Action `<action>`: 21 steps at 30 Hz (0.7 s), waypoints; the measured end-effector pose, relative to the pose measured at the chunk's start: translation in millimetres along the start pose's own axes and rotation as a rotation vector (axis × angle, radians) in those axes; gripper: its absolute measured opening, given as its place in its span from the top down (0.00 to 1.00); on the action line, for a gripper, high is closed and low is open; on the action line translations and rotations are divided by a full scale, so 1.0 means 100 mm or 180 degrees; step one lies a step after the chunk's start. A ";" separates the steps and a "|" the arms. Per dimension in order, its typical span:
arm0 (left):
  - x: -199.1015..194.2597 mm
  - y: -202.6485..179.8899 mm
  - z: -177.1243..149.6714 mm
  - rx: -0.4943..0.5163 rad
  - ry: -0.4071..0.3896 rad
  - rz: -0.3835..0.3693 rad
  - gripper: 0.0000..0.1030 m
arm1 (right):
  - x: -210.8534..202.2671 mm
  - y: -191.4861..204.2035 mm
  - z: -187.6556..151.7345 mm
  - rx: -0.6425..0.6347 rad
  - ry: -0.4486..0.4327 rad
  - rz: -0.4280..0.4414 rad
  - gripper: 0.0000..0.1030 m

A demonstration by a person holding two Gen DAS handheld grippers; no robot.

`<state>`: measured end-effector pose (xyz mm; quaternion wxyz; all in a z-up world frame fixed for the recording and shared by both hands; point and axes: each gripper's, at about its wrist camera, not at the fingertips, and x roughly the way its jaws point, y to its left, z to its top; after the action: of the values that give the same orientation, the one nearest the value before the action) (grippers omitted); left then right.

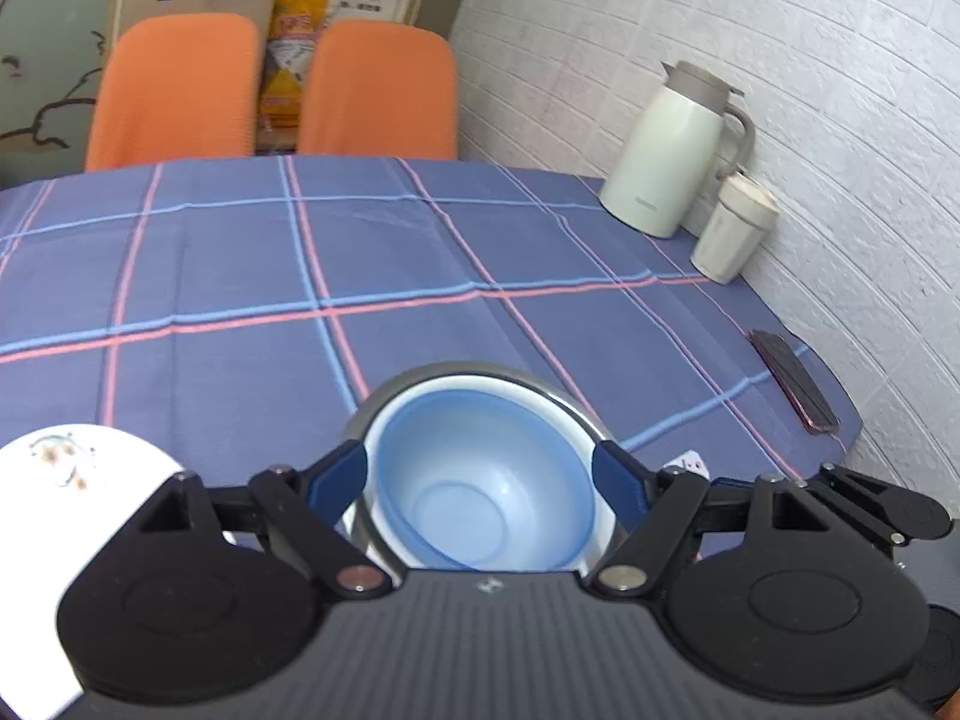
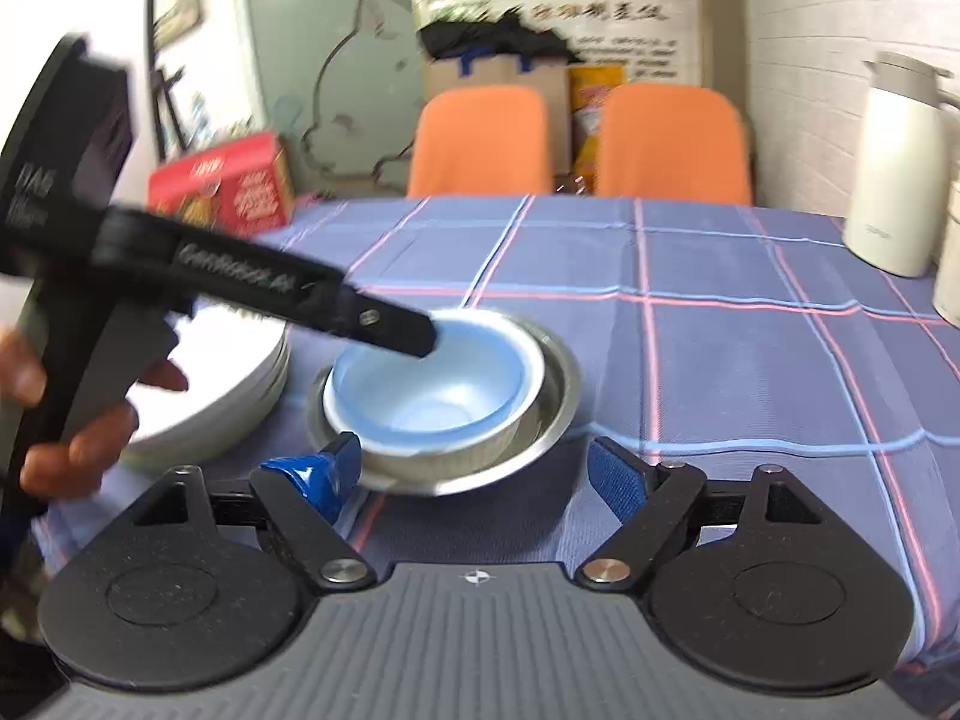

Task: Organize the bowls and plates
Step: 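Carry the blue bowl with the left gripper and lower it into the white bowl, then open the left gripper and withdraw it from the blue bowl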

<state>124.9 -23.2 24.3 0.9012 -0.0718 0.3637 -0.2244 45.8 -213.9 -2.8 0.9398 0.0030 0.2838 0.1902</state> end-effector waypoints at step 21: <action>0.14 0.19 0.10 -0.0156 -0.0090 0.0497 0.01 | 0.37 -0.29 0.06 0.0716 -0.0028 -0.0223 0.31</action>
<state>147.7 -13.2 16.9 0.9190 -0.0685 0.3609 -0.1434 87.6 -227.0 -20.8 0.9408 0.0995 0.2991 0.1243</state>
